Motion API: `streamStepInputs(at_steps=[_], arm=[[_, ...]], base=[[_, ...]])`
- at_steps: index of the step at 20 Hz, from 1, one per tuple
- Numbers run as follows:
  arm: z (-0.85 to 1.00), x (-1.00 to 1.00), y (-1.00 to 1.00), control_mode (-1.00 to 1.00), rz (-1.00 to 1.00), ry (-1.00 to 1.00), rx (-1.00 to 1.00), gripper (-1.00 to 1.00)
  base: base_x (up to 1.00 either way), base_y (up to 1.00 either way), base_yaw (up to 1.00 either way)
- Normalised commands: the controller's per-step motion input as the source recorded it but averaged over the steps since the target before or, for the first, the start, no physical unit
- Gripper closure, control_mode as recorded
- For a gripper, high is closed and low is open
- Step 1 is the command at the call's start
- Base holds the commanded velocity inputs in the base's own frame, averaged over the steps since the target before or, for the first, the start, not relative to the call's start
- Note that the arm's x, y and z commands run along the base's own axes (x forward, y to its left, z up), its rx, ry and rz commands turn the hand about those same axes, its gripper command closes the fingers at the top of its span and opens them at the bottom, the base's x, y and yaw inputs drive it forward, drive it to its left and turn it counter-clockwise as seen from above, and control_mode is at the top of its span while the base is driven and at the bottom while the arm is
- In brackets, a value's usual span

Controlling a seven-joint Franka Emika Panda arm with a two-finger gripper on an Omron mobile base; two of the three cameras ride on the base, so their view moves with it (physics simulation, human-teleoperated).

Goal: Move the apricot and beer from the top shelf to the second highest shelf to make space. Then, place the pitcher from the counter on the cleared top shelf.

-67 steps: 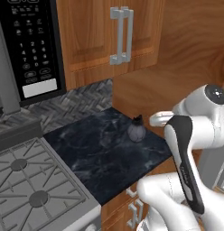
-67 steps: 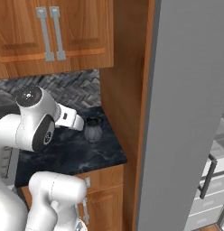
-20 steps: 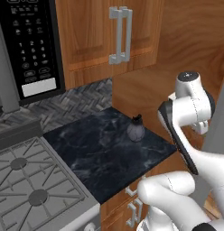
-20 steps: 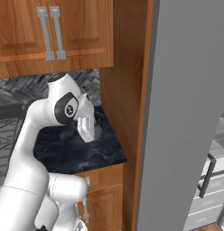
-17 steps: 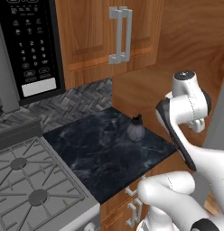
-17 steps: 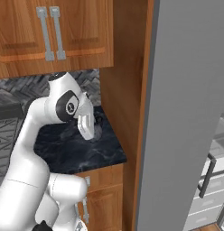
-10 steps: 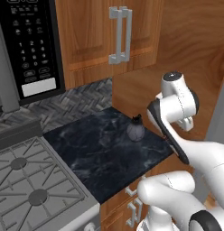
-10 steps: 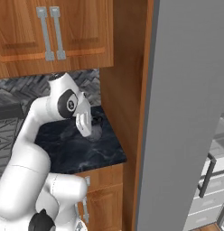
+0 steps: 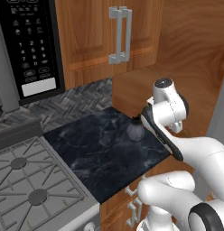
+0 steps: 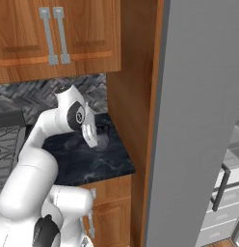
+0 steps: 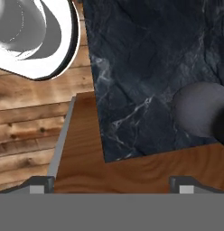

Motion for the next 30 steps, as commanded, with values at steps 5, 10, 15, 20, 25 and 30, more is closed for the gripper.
streamStepInputs(at_steps=[5,10,15,20,25,30], arm=[[-0.19,0.17,0.00,-1.00,0.08,-0.11,0.05,-1.00],[0.04,0.18,0.00,-1.00,0.07,-0.04,0.07,-1.00],[0.13,0.22,0.00,-1.00,0.07,0.00,0.04,-1.00],[0.00,0.32,0.06,-1.00,0.05,0.00,0.02,-1.00],[0.00,0.30,0.14,-1.00,0.05,0.00,0.00,-1.00],[-0.04,0.39,0.20,-1.00,0.06,0.01,0.00,-1.00]], base=[[0.00,0.00,0.00],[0.00,0.00,0.00],[0.00,0.00,0.00],[0.00,0.00,0.00],[0.00,0.00,0.00],[0.00,0.00,0.00]])
